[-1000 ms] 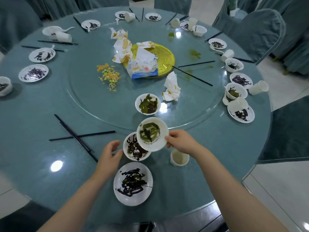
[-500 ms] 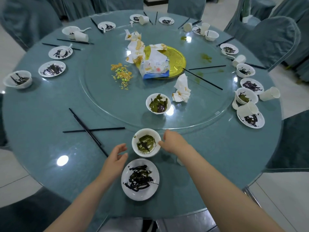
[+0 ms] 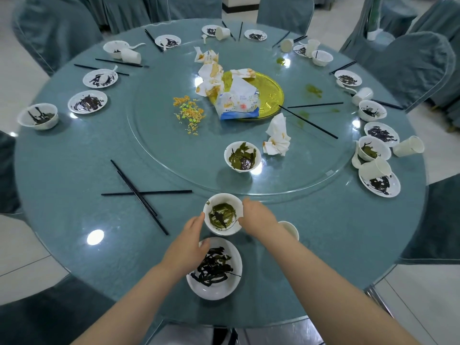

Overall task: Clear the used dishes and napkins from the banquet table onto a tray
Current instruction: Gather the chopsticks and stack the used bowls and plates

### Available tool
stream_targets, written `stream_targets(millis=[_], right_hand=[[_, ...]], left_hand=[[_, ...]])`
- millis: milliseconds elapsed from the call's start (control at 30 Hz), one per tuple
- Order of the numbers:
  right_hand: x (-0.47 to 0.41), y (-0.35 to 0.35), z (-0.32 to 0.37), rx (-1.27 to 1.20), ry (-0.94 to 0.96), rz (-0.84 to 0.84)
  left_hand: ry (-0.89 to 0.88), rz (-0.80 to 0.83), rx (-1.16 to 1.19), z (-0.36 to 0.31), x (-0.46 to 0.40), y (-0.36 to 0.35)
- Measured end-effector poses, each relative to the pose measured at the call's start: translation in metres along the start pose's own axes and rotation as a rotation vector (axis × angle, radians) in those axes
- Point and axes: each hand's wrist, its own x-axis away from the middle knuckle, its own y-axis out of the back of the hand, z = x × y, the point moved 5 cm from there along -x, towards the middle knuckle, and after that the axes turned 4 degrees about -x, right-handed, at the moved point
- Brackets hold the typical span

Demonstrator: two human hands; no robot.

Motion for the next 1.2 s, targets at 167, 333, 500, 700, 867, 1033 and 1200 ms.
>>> stream_targets(millis=[167,333,500,700,867,1033,1200], right_hand=[[-0.003,-0.001,0.003,0.092,0.022,-0.008],[-0.004,0.006,0.002,0.040,0.017,0.019],[-0.021,0.024,-0.007,-0.234,-0.115,-0.055],[-0.055,0.028,-0.020,-1.066,-0.353,-0.178],[-0.080,0.034,-0.031,-1.404,-0.527,-0.219],[-0.094,0.038,-0.036,-1.416,-0.533,-0.207],[-0.099,0.045,-0.039,-1.344,-0.499,-0.221]], left_hand=[[-0.010,-0.011,-0.194,-0.005,-0.002,0.007],[-0.010,0.003,-0.147,-0.001,-0.005,0.012],[0.037,-0.012,0.039,0.008,-0.007,0.018],[0.067,-0.005,0.118,0.015,-0.009,0.025],[0.107,0.005,0.154,0.027,-0.009,0.031],[0.130,0.010,0.174,0.036,-0.010,0.033],[0.146,0.013,0.203,0.039,-0.010,0.034]])
